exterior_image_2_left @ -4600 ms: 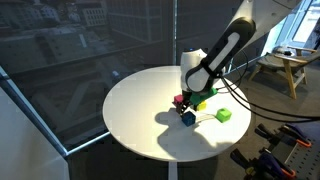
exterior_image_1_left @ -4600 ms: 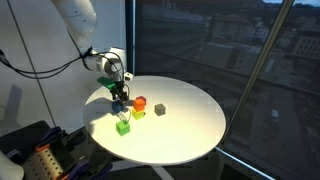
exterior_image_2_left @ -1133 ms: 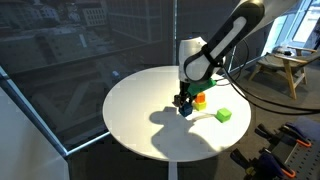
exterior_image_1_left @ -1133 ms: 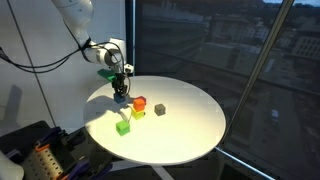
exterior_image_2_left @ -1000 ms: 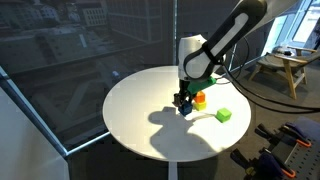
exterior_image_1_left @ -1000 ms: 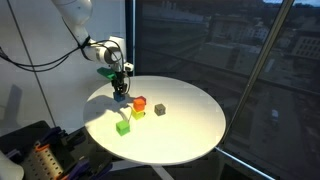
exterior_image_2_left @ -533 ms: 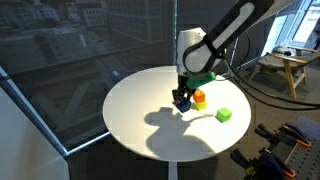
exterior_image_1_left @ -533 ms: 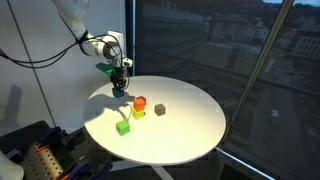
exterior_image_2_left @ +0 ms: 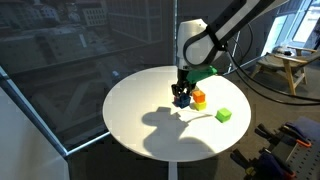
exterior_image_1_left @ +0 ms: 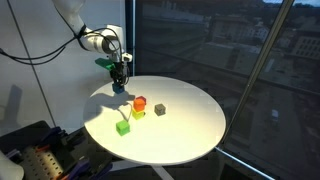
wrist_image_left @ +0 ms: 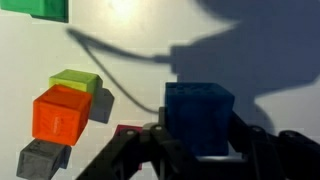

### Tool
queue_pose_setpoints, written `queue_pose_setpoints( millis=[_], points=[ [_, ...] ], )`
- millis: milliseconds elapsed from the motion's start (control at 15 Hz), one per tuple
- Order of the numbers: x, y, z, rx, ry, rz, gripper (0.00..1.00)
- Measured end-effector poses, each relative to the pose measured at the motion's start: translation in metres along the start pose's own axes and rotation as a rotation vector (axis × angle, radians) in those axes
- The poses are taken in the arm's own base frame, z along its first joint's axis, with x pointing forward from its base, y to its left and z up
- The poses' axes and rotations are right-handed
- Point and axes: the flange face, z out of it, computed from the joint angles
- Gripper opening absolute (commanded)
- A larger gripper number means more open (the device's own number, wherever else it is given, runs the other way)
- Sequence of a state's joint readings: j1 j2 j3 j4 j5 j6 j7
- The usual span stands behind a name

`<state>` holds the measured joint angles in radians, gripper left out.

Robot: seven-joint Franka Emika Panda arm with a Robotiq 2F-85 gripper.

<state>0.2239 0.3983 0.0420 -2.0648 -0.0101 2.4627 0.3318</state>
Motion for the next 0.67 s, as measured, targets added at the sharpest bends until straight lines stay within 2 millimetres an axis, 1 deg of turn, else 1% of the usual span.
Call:
queue_pose_setpoints(
  millis=[333, 667],
  points=[
    [-0.001, 0.001, -0.018, 0.000, 0.005, 0.001, 0.31],
    [-0.002, 0.003, -0.028, 0.000, 0.008, 0.003, 0.31]
  ],
)
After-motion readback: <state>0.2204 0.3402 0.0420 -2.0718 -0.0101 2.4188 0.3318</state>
